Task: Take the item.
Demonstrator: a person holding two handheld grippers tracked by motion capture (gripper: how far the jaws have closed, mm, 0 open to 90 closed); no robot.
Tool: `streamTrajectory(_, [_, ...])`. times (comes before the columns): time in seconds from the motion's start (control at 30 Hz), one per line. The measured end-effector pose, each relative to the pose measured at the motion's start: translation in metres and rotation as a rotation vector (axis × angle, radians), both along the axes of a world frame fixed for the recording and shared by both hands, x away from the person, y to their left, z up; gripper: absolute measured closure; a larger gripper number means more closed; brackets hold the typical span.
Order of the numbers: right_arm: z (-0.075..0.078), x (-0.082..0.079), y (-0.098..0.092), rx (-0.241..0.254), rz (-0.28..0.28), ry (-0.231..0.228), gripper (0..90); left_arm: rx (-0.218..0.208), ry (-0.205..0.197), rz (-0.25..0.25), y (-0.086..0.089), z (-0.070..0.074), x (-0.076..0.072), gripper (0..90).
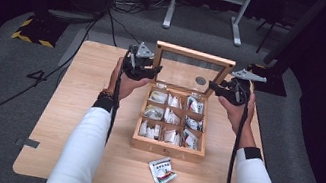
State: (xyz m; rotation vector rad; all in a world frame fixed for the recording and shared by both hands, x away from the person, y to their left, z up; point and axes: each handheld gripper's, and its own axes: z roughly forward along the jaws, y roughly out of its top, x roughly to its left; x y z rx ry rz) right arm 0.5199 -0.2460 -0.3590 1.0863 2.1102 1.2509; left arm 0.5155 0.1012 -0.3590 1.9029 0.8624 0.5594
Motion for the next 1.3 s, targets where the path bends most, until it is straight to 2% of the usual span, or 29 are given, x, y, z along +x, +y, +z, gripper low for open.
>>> streamTrajectory(0.17, [0.003,-0.003,-0.002,0.012,0.012,-0.010,56.6,-0.016,-0.023,-0.014,0.003,0.007,-0.005,62.9])
streamTrajectory(0.2, [0.006,-0.006,-0.004,0.030,0.012,-0.023,57.0,0.014,-0.028,-0.019,0.003,0.009,-0.006,63.3])
streamTrajectory(0.27, [0.010,-0.010,-0.004,0.029,0.011,-0.029,58.1,0.027,-0.032,-0.021,0.002,0.011,-0.008,63.3])
streamTrajectory(0.4, [0.016,-0.015,-0.006,0.035,0.018,-0.046,58.3,0.028,-0.039,-0.027,0.003,0.014,-0.013,63.1])
streamTrajectory(0.53, [0.020,-0.021,-0.004,-0.011,0.036,-0.053,58.5,0.035,-0.042,-0.028,0.002,0.017,-0.021,62.1])
streamTrajectory(0.6, [0.021,-0.024,-0.004,-0.028,0.046,-0.059,58.3,0.050,-0.038,-0.030,0.001,0.018,-0.024,61.5])
streamTrajectory(0.67, [0.021,-0.031,-0.005,-0.019,0.056,-0.074,58.0,0.077,-0.037,-0.030,-0.001,0.019,-0.028,60.5])
streamTrajectory(0.7, [0.021,-0.031,-0.005,-0.019,0.056,-0.074,58.0,0.077,-0.037,-0.030,-0.001,0.019,-0.028,60.3])
streamTrajectory(0.77, [0.023,-0.036,-0.009,0.016,0.066,-0.081,57.5,0.088,-0.036,-0.029,-0.002,0.019,-0.032,60.0])
streamTrajectory(0.93, [0.021,-0.045,-0.011,0.012,0.080,-0.083,57.9,0.102,-0.045,-0.047,0.000,0.016,-0.039,59.5])
streamTrajectory(1.13, [0.018,-0.052,-0.012,0.001,0.092,-0.090,57.5,0.120,-0.067,-0.037,-0.002,0.015,-0.050,58.7])
streamTrajectory(1.23, [0.017,-0.054,-0.012,-0.003,0.088,-0.095,57.8,0.100,-0.080,-0.020,0.001,0.018,-0.057,60.6])
streamTrajectory(1.27, [0.017,-0.054,-0.011,-0.004,0.088,-0.095,57.7,0.081,-0.079,-0.024,0.004,0.018,-0.060,62.0])
streamTrajectory(1.3, [0.017,-0.055,-0.011,-0.005,0.087,-0.095,57.7,0.079,-0.081,-0.026,0.006,0.017,-0.062,62.5])
